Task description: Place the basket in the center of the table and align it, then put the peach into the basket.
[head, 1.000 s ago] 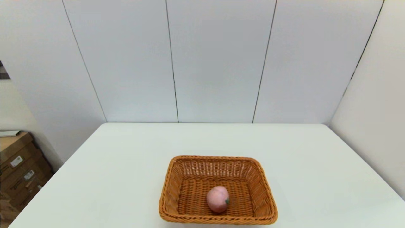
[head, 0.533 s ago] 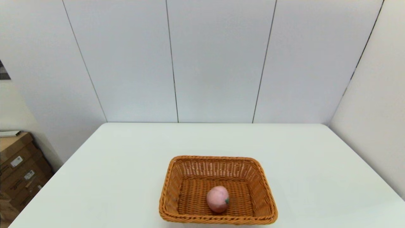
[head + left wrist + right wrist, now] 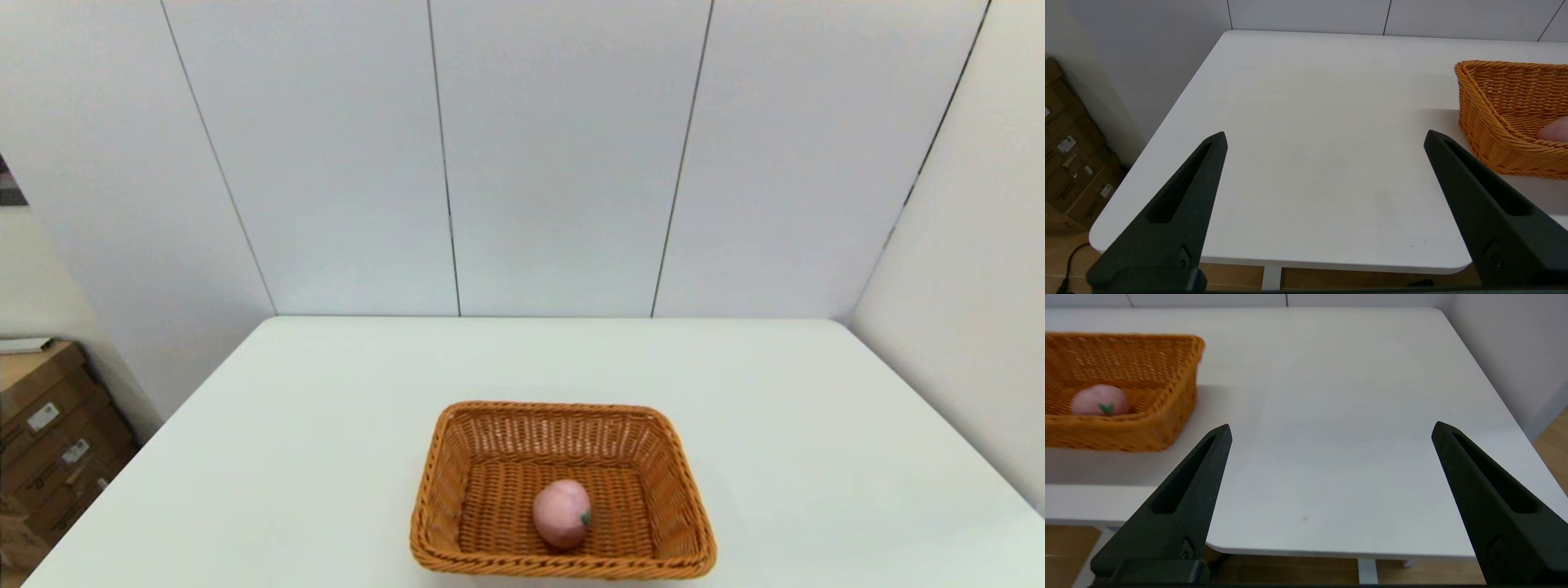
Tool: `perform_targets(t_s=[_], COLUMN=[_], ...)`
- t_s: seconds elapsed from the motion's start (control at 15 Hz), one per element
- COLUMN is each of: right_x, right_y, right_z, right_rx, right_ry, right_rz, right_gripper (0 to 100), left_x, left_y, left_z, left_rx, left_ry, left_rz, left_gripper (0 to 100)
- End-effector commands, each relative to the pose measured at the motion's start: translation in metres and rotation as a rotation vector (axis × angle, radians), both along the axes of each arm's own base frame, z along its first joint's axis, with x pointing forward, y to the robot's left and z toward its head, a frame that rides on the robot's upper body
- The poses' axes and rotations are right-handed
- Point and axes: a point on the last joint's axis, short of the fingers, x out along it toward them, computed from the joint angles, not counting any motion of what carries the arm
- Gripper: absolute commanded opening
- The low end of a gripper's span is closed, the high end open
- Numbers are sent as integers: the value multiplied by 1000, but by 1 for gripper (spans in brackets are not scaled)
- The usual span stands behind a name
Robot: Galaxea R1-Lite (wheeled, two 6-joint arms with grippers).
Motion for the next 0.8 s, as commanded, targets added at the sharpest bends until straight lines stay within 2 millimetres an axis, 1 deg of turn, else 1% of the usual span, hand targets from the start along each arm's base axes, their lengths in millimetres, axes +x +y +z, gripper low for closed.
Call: perform_targets(t_s=[0.07,0.8], right_x=[0,1], right_y=[0,0], right_z=[-7,-7], right_rx=[-28,-19], right_ry=[-26,-25], right_rz=[3,1], right_gripper=[100,100], left_x=[0,0], left_y=[0,0], left_z=[0,0], left_rx=[-1,-1], left_ry=[0,0], left_rz=[1,1], left_gripper=[100,100])
